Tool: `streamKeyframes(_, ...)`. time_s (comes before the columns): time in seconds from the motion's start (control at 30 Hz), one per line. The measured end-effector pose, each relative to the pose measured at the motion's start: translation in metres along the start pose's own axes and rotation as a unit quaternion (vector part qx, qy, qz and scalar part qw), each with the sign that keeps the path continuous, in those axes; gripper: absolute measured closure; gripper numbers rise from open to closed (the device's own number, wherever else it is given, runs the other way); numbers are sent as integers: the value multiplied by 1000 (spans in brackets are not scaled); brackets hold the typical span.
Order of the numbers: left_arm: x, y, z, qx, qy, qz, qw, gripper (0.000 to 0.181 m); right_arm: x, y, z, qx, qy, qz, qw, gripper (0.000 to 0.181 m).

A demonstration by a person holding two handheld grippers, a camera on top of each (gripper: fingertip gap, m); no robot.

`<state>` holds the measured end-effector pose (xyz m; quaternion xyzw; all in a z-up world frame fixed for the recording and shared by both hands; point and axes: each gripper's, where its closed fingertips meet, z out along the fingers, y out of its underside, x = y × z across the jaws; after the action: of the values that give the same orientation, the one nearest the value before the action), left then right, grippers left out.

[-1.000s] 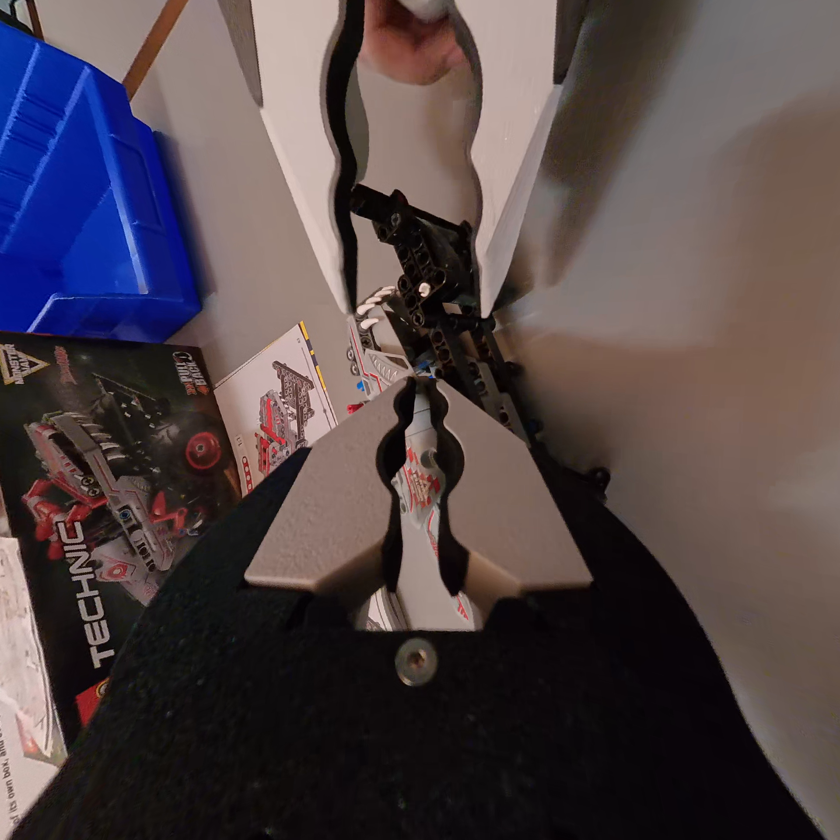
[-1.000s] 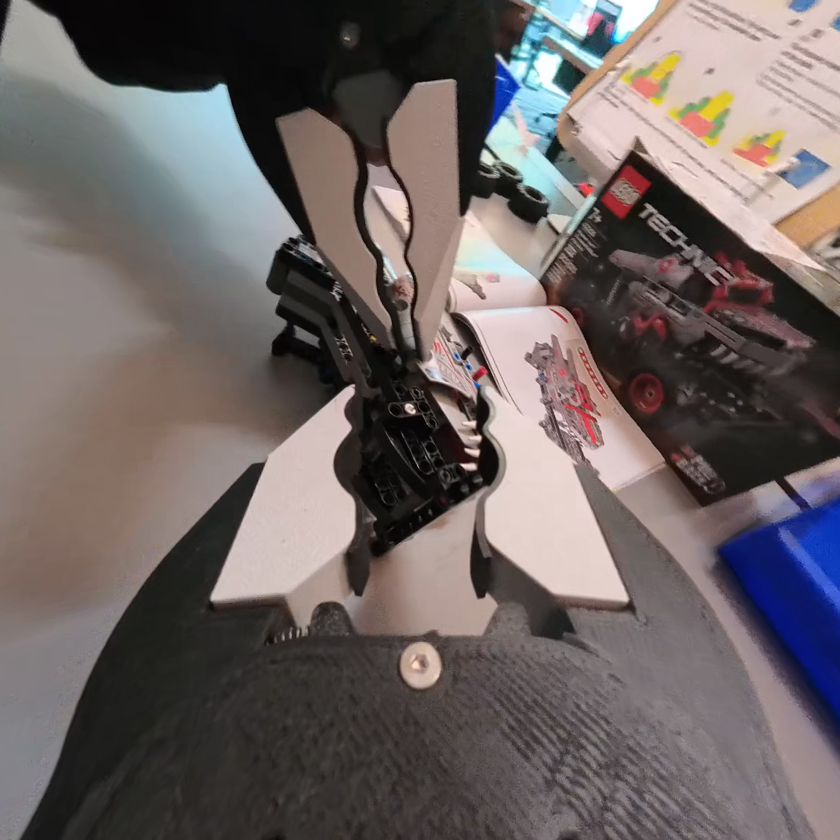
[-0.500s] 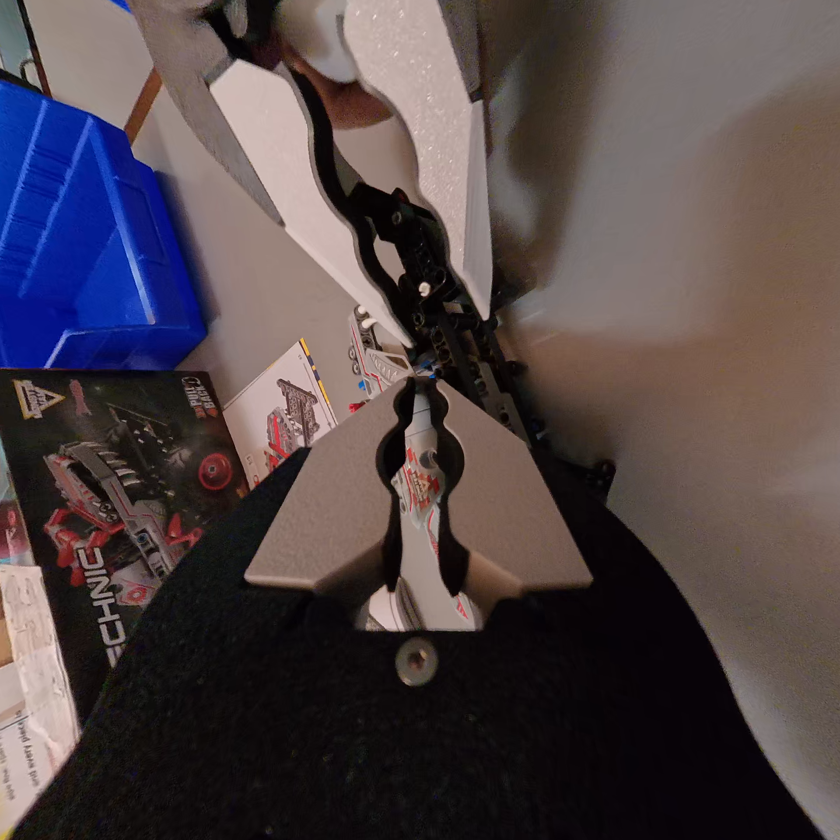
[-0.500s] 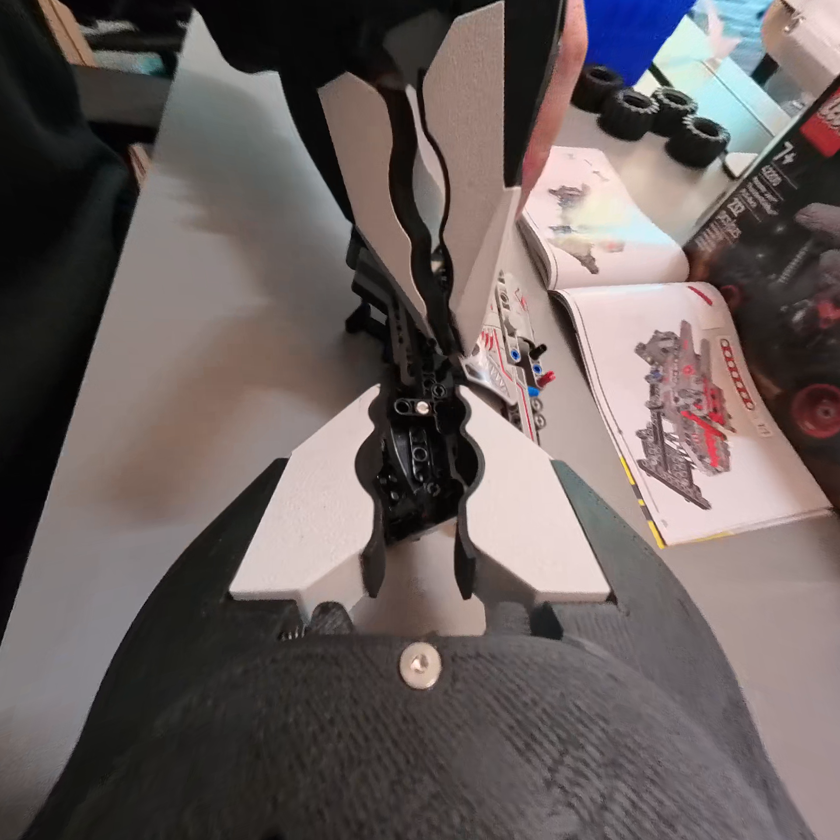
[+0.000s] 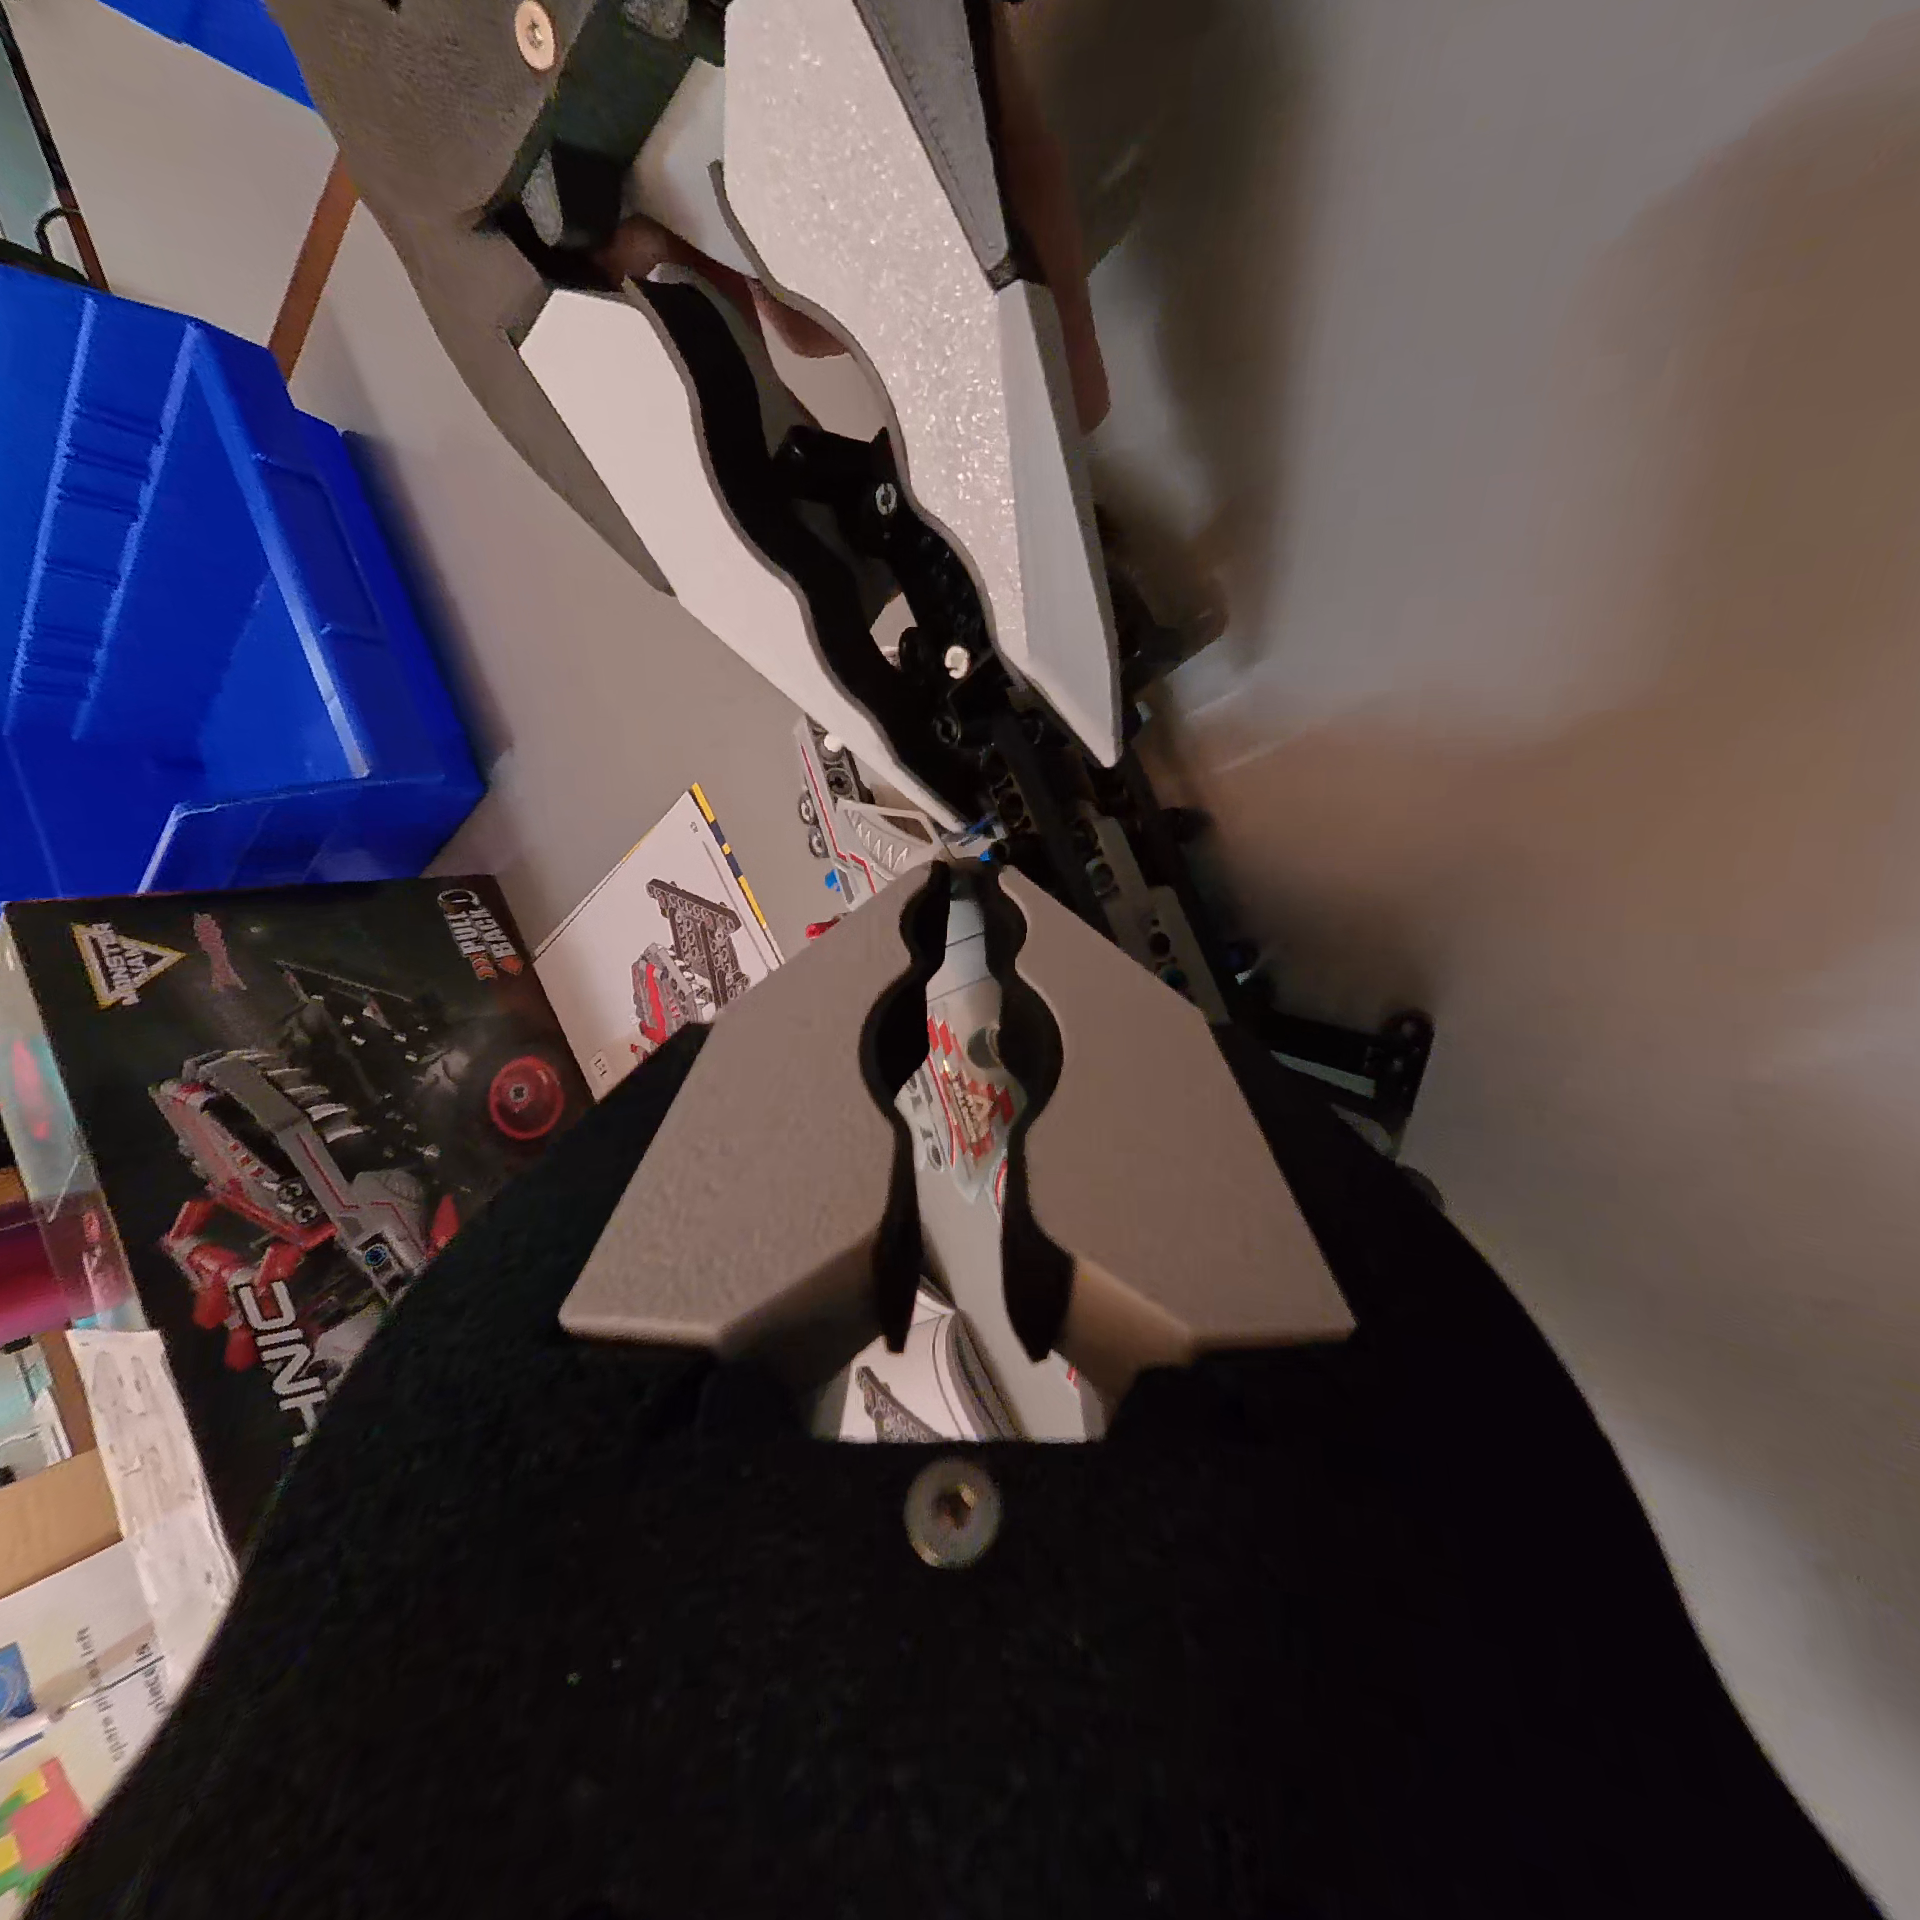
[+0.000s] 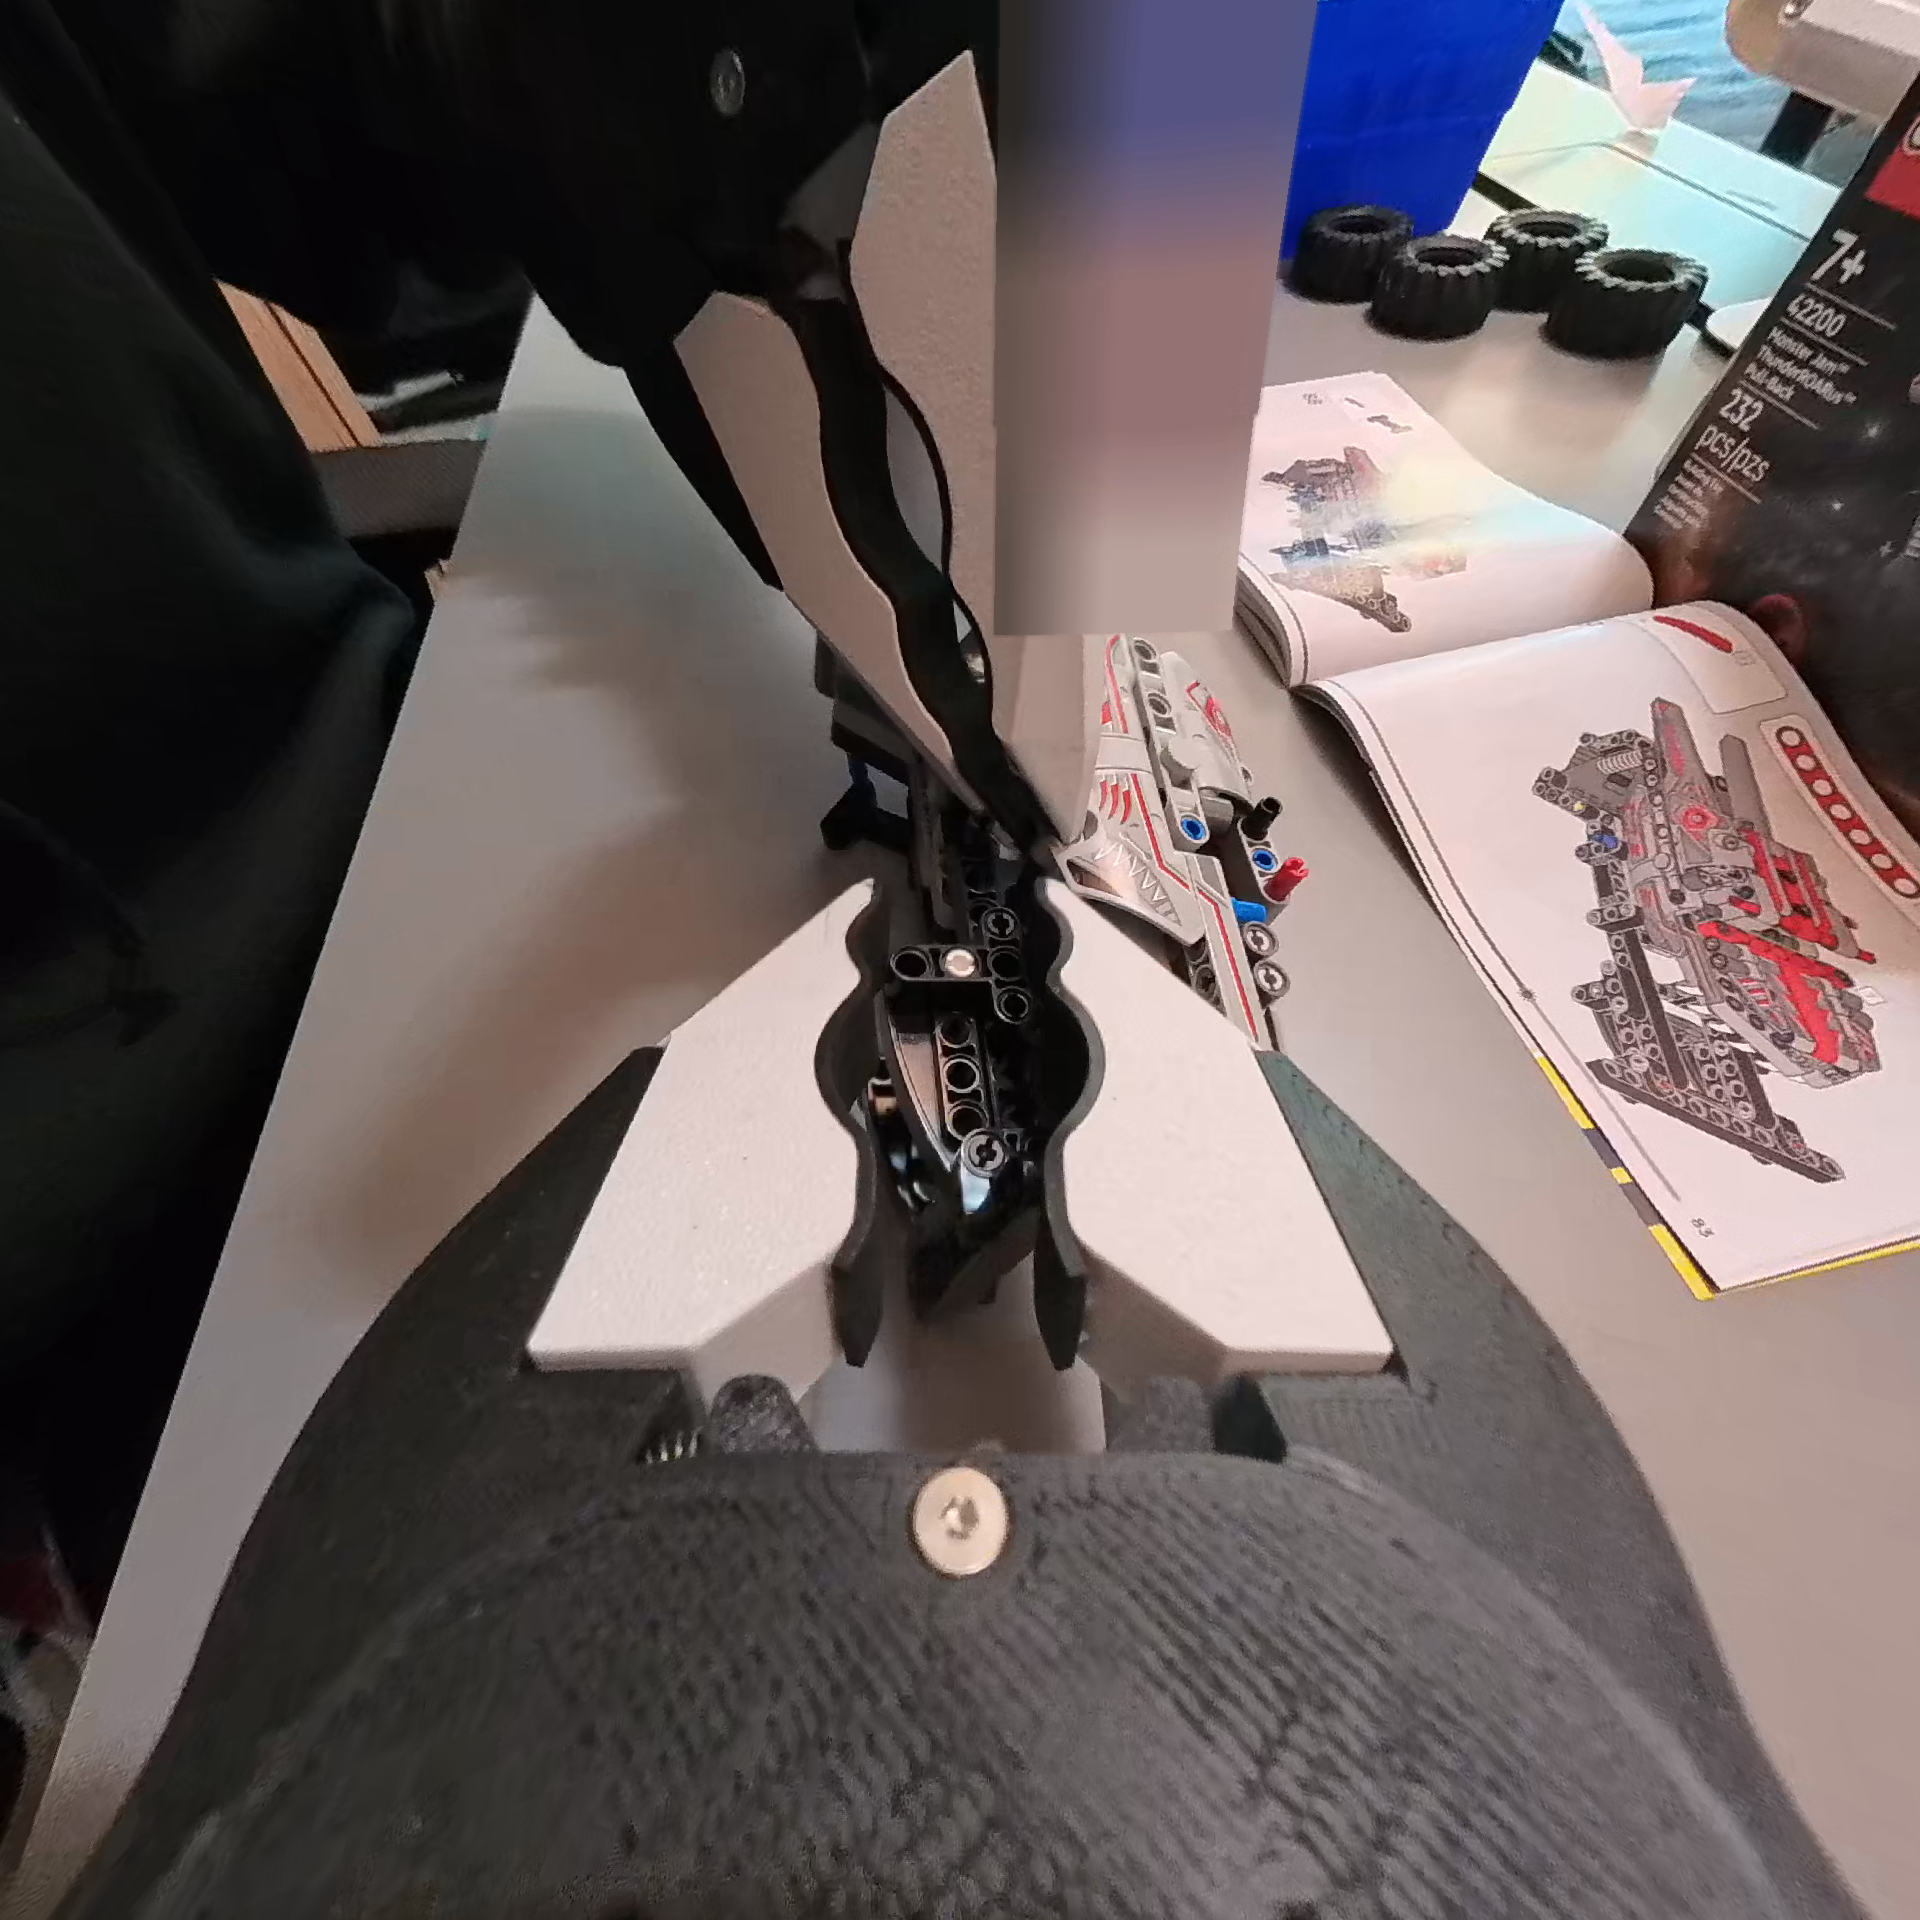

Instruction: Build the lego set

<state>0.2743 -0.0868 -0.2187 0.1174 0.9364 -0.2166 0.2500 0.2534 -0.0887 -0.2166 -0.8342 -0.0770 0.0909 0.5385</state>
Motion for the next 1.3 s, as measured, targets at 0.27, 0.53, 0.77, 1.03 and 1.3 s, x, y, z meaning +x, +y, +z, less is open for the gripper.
streamKeyframes(0.27, 1, 0, -1, -5, -17, 36, 999, 177, 0, -3, 1, 19, 16, -13, 1000, 157)
streamKeyframes(0.53, 3, 0, -2, -11, -26, 51, 998, 178, -2, -3, 1, 19, 34, -30, 999, 157)
streamKeyframes(0.77, 4, -1, -2, -16, -26, 60, 998, 178, -3, -3, 1, 21, 39, -36, 998, 157)
streamKeyframes(1.03, 5, 0, -5, 15, -9, 20, 1000, 177, -4, -4, 3, 29, 37, -33, 998, 157)
streamKeyframes(1.3, -8, 0, -18, 25, -25, 13, 999, 181, -3, -4, 2, 32, 39, -34, 998, 158)
